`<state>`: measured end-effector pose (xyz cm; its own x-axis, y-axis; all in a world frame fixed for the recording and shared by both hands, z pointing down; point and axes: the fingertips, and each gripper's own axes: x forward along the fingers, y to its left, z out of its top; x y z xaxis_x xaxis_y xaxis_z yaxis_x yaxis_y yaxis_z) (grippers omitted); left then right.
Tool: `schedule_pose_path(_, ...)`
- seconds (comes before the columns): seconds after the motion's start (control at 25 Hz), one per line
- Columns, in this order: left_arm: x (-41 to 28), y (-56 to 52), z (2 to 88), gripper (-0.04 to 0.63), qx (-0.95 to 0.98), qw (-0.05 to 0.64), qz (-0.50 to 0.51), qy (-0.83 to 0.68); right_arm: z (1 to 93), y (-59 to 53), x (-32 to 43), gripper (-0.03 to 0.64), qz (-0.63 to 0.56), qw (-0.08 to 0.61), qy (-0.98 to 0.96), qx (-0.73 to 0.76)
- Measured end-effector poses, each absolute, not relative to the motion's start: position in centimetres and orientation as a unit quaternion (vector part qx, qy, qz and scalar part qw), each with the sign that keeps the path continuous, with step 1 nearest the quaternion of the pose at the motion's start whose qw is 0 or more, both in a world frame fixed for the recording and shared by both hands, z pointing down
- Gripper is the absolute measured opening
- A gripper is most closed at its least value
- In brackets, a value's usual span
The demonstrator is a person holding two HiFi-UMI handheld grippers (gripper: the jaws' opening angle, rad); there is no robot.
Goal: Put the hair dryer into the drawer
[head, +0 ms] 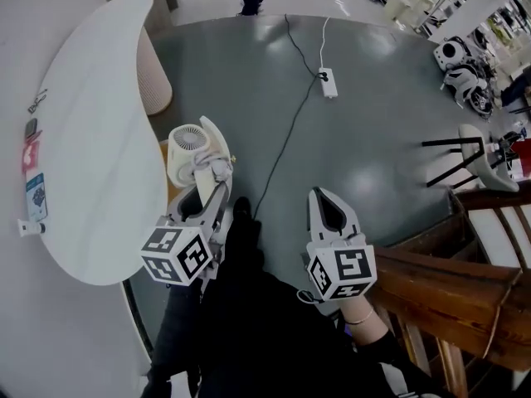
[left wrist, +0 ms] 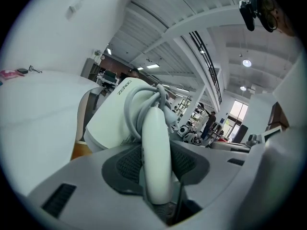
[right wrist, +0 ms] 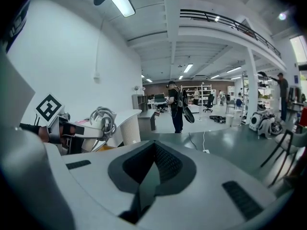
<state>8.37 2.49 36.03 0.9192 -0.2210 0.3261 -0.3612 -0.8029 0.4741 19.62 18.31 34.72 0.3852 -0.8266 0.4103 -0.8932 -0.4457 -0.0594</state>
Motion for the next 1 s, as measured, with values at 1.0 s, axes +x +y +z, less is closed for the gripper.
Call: schedule_pose_path(1.0,10.3,-6.3,44.8,0.167,0.876,0.395,0.174,-0.217,37.8,-4.4,24.2,0.002,0.187,0.151,-0.633,0.736)
